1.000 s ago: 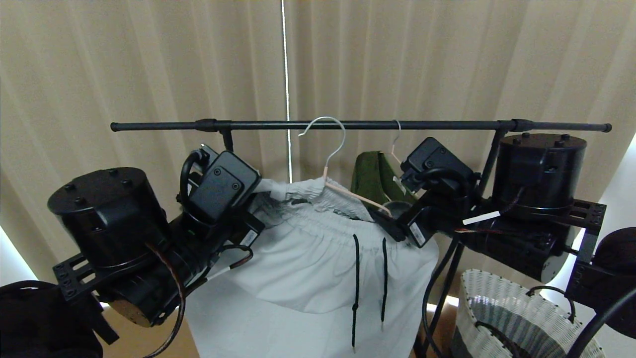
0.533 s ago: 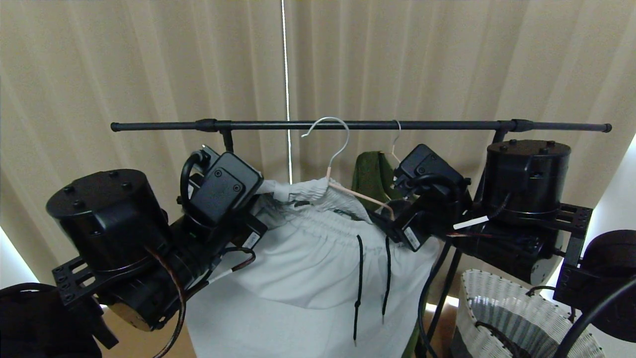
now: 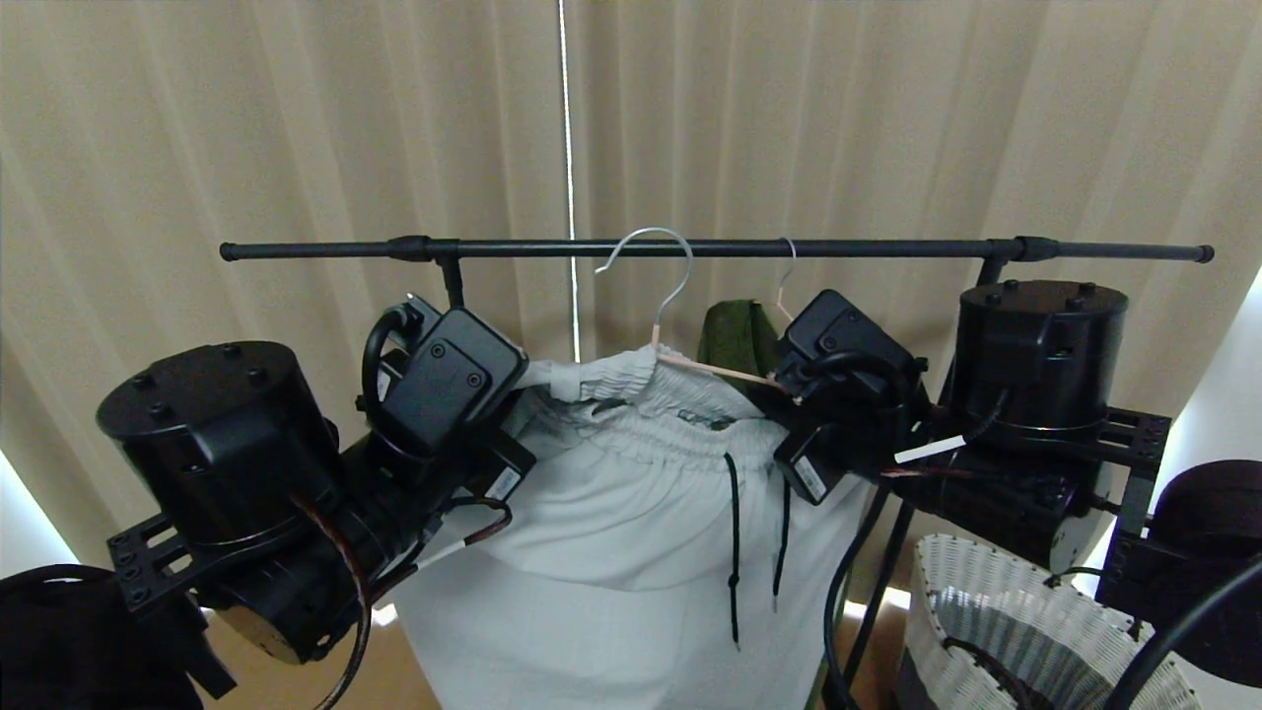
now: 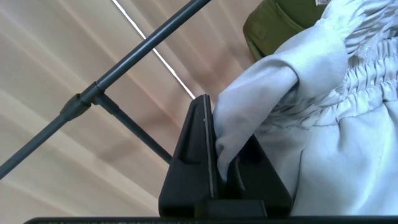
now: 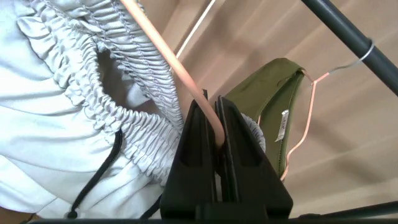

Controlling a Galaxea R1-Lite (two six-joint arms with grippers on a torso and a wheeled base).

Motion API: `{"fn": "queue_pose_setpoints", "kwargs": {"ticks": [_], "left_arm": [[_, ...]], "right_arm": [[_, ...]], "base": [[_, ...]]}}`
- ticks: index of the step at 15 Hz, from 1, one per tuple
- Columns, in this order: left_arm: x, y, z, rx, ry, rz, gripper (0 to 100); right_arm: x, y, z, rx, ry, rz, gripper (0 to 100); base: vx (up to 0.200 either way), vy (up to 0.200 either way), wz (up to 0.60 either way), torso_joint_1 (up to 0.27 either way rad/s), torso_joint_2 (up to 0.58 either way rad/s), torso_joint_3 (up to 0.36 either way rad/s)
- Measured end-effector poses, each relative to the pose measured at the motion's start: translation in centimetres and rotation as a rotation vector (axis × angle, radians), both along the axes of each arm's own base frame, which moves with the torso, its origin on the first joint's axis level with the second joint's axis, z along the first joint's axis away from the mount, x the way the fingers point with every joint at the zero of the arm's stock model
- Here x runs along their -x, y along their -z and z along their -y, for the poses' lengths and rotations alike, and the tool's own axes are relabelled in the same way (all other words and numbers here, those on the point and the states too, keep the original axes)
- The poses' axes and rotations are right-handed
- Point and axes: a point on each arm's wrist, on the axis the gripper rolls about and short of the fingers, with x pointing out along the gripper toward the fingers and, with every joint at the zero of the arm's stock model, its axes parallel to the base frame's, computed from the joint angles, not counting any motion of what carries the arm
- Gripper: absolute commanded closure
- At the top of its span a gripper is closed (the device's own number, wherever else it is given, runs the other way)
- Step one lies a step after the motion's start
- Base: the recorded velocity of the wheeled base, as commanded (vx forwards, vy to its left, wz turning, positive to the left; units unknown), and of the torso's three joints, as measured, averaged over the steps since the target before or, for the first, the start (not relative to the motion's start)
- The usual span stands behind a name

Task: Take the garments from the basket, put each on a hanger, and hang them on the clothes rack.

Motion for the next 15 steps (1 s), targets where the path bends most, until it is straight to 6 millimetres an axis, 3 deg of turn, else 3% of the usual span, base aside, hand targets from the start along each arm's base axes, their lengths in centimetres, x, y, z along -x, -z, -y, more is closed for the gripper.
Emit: {"fn": "queue_pose_setpoints", "kwargs": {"ticks": [3,4,8,15], "left_arm": [[0.0,0.0,0.0,0.001,-0.007,0.0,100],[0.0,-0.1,-0.1,0.003,-0.01,0.001,0],[0.4,-0.5,-0.3,0.043,0.023,0.005,0],[3.7,0.1,-2.3,0.092,0.238,-0.047,0]], "right_arm": [[0.1,-0.1,0.1,-0.001,0.001,0.002,100],[0.2,-0.2,0.2,-0.002,0.004,0.003,100],[0.6,-0.7,0.9,-0.009,0.024,0.017,100],[1.1,-1.6,6.0,-0.026,0.163,0.041,100]], "base": [[0.0,0.0,0.0,0.0,0.0,0.0],[0.0,0.0,0.0,0.0,0.0,0.0],[0.0,0.0,0.0,0.0,0.0,0.0],[0.0,0.0,0.0,0.0,0.0,0.0]]}}
